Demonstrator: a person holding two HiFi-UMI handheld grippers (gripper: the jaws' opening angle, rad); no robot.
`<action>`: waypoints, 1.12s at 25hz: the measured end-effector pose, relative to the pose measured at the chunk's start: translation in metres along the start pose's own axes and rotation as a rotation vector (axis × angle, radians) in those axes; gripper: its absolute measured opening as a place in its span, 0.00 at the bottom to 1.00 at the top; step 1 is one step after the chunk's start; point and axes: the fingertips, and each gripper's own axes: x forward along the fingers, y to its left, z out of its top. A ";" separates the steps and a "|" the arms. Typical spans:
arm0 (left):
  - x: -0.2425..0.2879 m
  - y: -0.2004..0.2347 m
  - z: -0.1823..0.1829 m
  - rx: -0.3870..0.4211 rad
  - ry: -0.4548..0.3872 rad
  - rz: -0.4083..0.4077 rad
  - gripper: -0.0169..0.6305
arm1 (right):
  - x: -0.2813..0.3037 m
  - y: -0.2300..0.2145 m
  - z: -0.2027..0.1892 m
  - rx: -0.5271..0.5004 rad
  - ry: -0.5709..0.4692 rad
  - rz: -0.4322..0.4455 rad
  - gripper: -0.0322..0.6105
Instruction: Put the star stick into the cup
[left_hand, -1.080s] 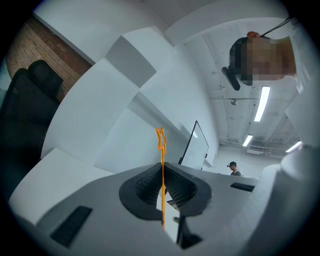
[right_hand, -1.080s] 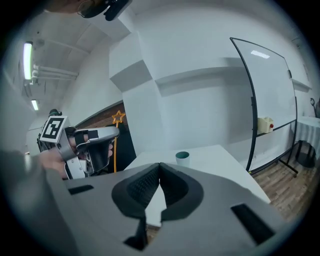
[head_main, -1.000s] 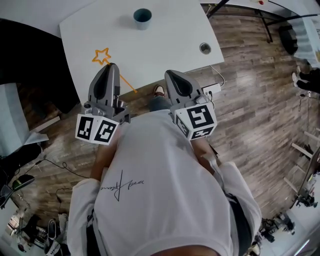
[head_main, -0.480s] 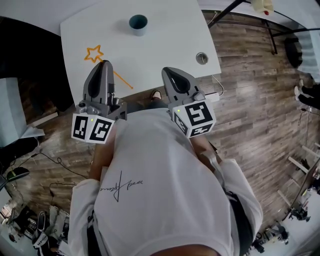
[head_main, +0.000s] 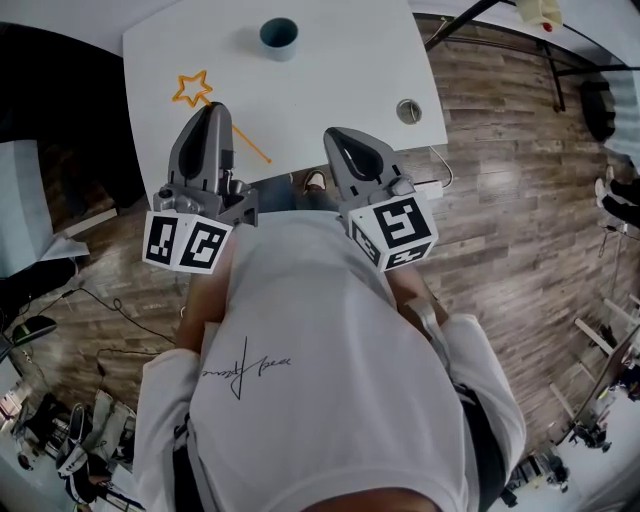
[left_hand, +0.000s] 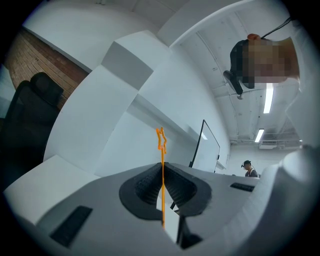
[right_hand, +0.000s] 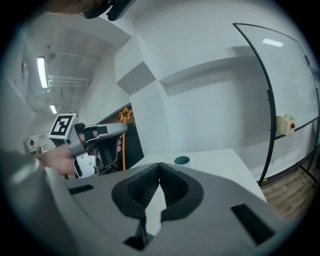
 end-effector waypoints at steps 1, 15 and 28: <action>-0.001 0.000 0.000 0.004 0.001 -0.002 0.05 | 0.000 0.001 -0.001 0.001 -0.001 0.000 0.07; 0.051 0.017 0.022 0.037 -0.016 -0.064 0.05 | 0.034 -0.016 0.001 0.019 0.029 -0.015 0.06; 0.089 0.038 0.035 0.037 -0.015 -0.087 0.05 | 0.061 -0.033 -0.002 0.058 0.068 -0.043 0.06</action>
